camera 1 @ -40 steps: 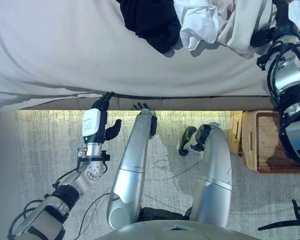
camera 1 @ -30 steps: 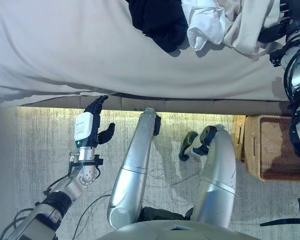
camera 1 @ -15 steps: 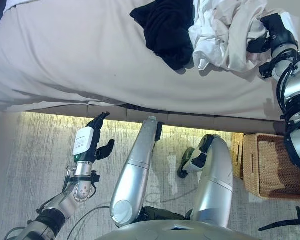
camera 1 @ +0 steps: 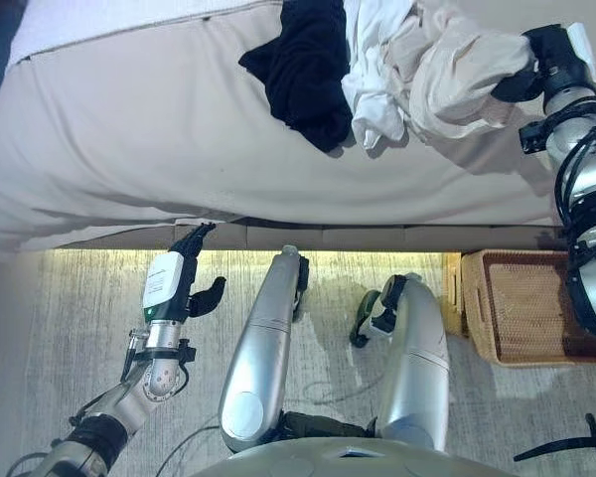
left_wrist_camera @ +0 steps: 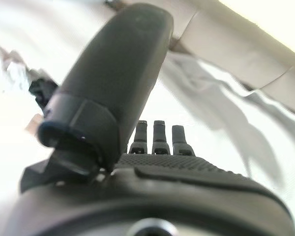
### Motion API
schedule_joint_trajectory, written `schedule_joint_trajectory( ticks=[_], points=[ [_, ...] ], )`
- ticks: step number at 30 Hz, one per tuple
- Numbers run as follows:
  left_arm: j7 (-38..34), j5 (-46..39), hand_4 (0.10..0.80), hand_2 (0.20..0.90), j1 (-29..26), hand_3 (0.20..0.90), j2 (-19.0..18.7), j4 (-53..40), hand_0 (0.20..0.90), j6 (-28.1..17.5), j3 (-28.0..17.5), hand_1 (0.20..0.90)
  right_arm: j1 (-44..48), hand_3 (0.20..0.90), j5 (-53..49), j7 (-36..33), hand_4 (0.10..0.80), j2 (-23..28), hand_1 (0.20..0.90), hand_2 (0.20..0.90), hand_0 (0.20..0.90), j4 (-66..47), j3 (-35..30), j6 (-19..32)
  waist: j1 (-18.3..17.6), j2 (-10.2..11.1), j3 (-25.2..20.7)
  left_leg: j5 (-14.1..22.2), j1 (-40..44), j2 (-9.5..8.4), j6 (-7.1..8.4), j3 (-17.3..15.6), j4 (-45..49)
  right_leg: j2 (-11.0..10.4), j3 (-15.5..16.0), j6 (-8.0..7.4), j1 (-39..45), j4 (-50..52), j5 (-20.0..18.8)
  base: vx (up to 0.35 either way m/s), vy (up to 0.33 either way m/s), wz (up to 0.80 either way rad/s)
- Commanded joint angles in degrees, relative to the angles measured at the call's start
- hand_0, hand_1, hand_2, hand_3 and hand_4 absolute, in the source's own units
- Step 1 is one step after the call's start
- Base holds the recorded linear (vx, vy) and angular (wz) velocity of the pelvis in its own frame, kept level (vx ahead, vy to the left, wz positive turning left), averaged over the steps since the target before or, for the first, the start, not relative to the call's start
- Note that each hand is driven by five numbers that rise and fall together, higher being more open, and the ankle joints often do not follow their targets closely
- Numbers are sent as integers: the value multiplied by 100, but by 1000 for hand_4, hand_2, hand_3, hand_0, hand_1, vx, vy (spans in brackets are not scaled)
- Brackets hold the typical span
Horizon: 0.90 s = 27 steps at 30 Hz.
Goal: Pick up the clothes from the bed and place them into the basket
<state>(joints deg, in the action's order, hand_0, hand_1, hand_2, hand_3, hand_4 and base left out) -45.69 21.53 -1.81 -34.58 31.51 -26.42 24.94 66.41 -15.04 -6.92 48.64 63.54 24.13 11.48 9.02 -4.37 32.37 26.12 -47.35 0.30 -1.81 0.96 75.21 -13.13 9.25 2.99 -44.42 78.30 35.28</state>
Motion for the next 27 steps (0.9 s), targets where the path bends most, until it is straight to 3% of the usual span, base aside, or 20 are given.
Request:
schedule_joint_trajectory(
  ticks=[1, 4, 14, 21, 27],
  points=[
    [-207, 15, 800, 900, 228, 900, -211, -86, 900, -254, -189, 900, -472, 200, -624, -107, 100, 151, 300, 300, 300, -465, -465, 842, 4, 319, -1297, -665, 469, 139, -77, -69, -301, 74, 135, -7, 303, -686, -1357, -46, -33, -5],
    [-137, -21, 800, 900, 166, 900, -235, -82, 900, -203, -221, 900, -578, 200, -686, -112, 100, 199, 300, 300, 300, -576, -591, 898, -42, 353, -1314, -857, 632, 207, -85, -113, -588, 42, 190, 43, 474, -1011, -1573, -83, -17, -12],
    [86, 28, 800, 900, 1, 900, -235, 179, 900, -200, -258, 900, -696, 200, -1330, -137, 100, 633, 300, 300, 300, -1158, -1015, 1051, -190, 562, -1666, -1127, 2210, 450, 61, -310, -2649, 115, 202, -99, 1946, -2875, -2036, -37, -15, -10],
    [215, 293, 800, 900, -90, 900, -133, 460, 900, -287, -385, 900, -642, 200, -1449, -288, 100, 1130, 300, 300, 300, -1810, -1084, 973, -363, 805, -2166, -1569, 3454, 439, 271, -535, -4500, 465, 347, -247, 3331, -5040, -2563, 57, -19, -12],
    [259, 487, 800, 900, -272, 900, 54, 1000, 900, -274, -401, 900, -387, 200, -1643, -67, 100, 1583, 300, 300, 300, -1991, -903, 820, -662, 900, -2663, -1947, 4412, 428, 431, -818, -6017, 696, 212, -447, 4167, -6590, -2974, 73, 43, -18]
  ],
)
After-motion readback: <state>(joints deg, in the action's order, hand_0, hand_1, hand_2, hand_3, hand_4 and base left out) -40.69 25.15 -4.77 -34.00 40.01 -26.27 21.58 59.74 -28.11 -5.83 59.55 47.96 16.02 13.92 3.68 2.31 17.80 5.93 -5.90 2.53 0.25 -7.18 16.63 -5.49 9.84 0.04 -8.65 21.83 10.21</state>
